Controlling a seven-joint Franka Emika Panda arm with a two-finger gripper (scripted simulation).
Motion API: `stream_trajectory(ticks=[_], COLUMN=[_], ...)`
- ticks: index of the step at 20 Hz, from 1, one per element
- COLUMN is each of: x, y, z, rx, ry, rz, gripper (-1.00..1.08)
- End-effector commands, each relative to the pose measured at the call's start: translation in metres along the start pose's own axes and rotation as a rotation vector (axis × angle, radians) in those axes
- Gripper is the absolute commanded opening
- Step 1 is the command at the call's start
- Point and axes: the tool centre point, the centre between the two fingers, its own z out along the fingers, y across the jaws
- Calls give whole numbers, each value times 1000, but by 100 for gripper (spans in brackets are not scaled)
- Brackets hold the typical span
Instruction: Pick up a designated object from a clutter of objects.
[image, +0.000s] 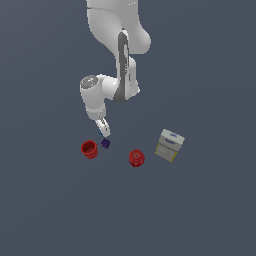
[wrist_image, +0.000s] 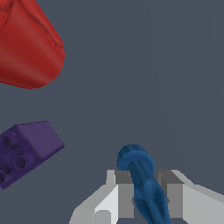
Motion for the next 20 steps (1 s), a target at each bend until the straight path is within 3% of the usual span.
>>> stream_trajectory(ticks=[1, 20], x=[-3, -73], y=[-3, -54], z=[-5, -105], rx=[0, -3], ry=[0, 5], rz=[-1, 1], gripper=[-100, -100])
